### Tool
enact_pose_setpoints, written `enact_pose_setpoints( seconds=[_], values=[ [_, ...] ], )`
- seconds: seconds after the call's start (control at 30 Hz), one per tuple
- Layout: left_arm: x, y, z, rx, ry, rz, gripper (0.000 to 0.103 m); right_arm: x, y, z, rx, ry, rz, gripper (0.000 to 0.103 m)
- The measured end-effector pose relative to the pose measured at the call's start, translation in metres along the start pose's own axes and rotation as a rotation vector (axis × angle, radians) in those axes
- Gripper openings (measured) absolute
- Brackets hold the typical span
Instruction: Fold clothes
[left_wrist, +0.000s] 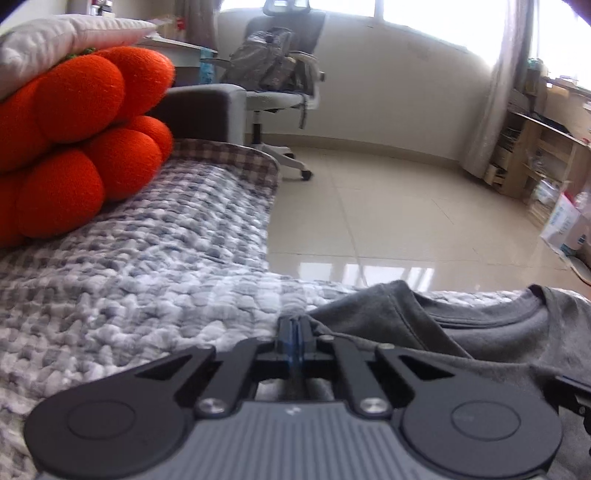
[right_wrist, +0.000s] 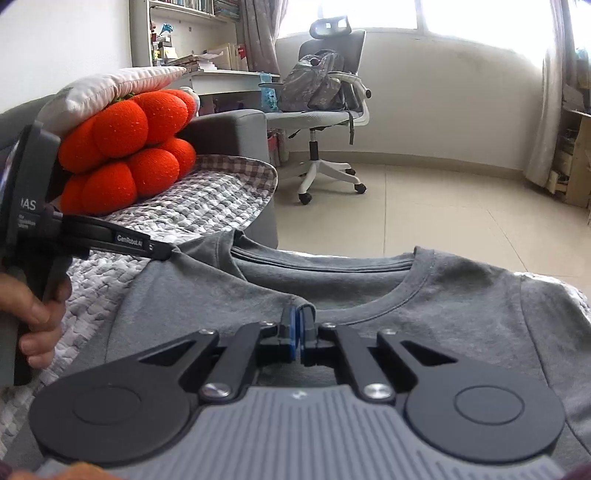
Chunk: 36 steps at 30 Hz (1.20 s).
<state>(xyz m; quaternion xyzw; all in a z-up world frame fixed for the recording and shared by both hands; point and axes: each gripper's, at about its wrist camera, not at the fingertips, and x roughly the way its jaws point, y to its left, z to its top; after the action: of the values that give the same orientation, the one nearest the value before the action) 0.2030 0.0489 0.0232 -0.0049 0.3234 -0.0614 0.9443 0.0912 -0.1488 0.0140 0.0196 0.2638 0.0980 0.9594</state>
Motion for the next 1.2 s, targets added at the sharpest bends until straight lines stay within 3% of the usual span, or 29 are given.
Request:
enact_pose_setpoints(
  seconds=[0.2,0.47,0.6,0.77,0.8,0.9,0.97,1.13,1.2],
  values=[
    [-0.008,0.011,0.001,-0.052,-0.042,0.020,0.002,-0.002,0.003,0.002,-0.009,-0.046,0.049,0.003],
    [-0.007,0.015,-0.003,-0.082,-0.054,0.025,0.002,0.006,-0.003,0.002,0.034,-0.019,0.051,0.003],
    [-0.009,0.028,-0.004,-0.133,-0.059,-0.050,0.002,0.000,-0.011,0.004,0.087,-0.048,0.098,0.003],
    [-0.007,0.040,0.000,-0.183,0.001,-0.159,0.003,0.009,-0.013,0.001,0.115,0.009,0.078,0.006],
    [-0.009,0.046,0.002,-0.218,-0.002,-0.191,0.003,0.008,-0.013,0.000,0.118,0.003,0.082,0.012],
    [-0.012,0.056,0.007,-0.289,-0.009,-0.233,0.004,0.000,-0.014,-0.001,0.141,-0.024,0.097,0.012],
    [-0.014,0.049,0.008,-0.249,-0.007,-0.217,0.005,0.000,-0.015,-0.003,0.153,-0.019,0.088,0.012],
    [-0.007,0.031,0.001,-0.179,0.027,-0.218,0.018,-0.007,-0.018,-0.002,0.161,-0.046,0.098,0.012],
    [-0.005,0.019,-0.003,-0.111,0.026,-0.160,0.017,-0.009,-0.020,-0.003,0.164,-0.035,0.122,0.013]
  ],
)
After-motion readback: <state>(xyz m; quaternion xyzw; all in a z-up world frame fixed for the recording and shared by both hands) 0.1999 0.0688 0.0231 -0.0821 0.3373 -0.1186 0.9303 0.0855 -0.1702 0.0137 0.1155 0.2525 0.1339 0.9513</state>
